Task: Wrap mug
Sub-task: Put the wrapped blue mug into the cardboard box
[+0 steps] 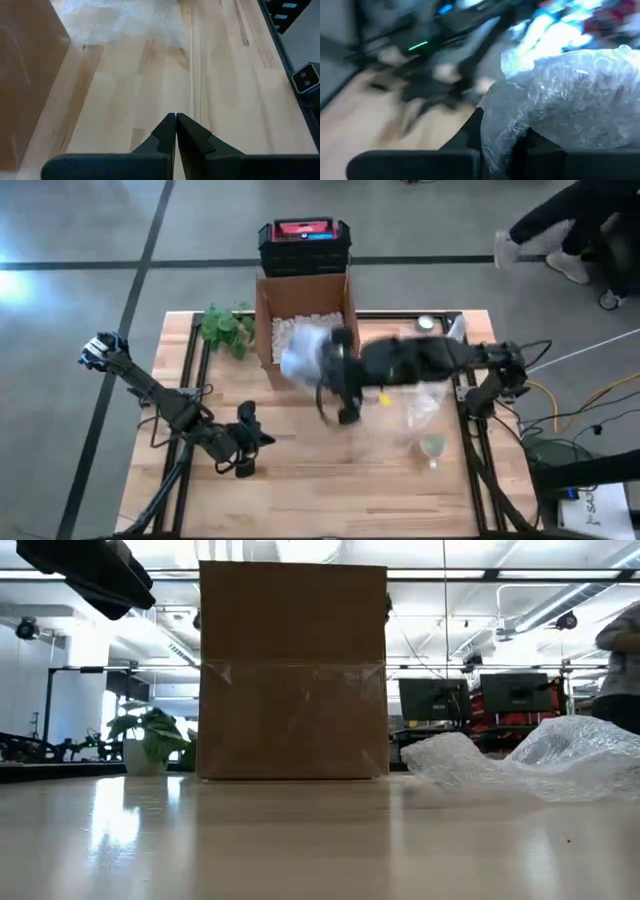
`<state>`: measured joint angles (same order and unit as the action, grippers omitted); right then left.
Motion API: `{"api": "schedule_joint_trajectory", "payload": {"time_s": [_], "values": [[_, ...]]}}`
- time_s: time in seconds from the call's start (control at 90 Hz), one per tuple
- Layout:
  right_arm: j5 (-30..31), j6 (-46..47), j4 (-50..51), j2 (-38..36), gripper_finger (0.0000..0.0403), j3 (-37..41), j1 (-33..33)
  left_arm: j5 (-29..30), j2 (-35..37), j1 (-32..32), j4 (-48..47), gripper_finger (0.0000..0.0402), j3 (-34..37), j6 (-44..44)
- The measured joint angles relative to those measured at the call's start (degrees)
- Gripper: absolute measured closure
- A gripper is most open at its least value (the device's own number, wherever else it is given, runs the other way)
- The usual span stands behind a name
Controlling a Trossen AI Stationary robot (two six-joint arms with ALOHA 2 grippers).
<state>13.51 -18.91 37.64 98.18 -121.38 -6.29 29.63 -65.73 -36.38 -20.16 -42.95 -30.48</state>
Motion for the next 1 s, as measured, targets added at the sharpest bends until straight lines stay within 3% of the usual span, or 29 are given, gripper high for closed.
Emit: {"api": "schedule_joint_trajectory", "payload": {"time_s": [0.222,0.378,0.789,1.0], "values": [[-3.3,6.0,-1.5,3.0,0.0387,-0.1,15.7,0.0,-2.3,0.0,0.2,0.0402,0.0,0.0],[-7.7,12.1,-0.5,7.9,0.0387,0.1,22.0,0.0,-2.7,0.0,0.2,0.0402,0.0,0.2],[-10.9,16.0,5.3,19.1,0.0388,-0.1,24.5,0.0,-2.8,0.0,0.2,0.0402,0.0,0.9],[-11.3,19.8,6.2,22.7,0.036,0.0,24.6,0.0,-2.8,0.0,0.5,0.0402,0.0,0.9]]}}
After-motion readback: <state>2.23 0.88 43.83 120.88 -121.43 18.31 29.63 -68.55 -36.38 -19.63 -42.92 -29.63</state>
